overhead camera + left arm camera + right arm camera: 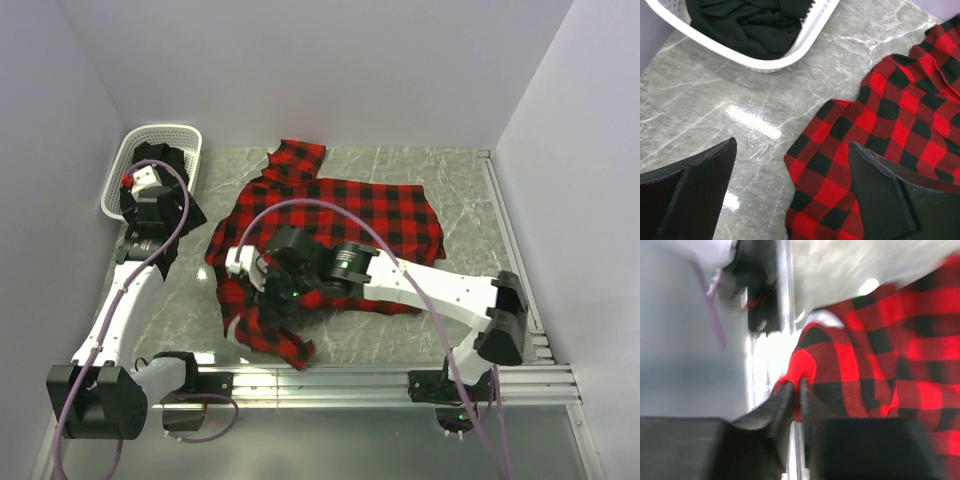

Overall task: Fold and stack the long sleeve shirts
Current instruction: Flatten the shirt out

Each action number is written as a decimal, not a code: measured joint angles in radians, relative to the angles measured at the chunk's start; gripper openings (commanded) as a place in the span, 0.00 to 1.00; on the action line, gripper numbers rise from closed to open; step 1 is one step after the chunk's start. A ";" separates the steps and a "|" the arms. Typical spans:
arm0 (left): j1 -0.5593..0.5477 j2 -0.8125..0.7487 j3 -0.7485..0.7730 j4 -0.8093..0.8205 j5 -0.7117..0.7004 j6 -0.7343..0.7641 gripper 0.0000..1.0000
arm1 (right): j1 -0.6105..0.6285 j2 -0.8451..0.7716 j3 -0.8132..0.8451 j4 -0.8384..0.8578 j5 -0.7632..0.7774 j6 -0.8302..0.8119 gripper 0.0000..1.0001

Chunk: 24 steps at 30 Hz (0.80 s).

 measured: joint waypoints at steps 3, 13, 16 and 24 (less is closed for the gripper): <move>0.001 0.000 -0.003 0.006 0.026 0.000 0.99 | 0.000 0.058 0.000 -0.087 -0.092 -0.021 0.55; -0.013 0.058 -0.008 0.019 0.216 -0.001 0.99 | -0.125 -0.019 -0.095 -0.167 0.014 0.031 0.81; -0.043 0.120 -0.001 0.010 0.258 -0.005 0.99 | -0.315 -0.080 -0.182 -0.114 0.158 0.152 0.84; -0.129 0.340 0.080 0.013 0.315 -0.053 0.97 | -0.627 -0.093 -0.406 -0.045 0.389 0.416 0.78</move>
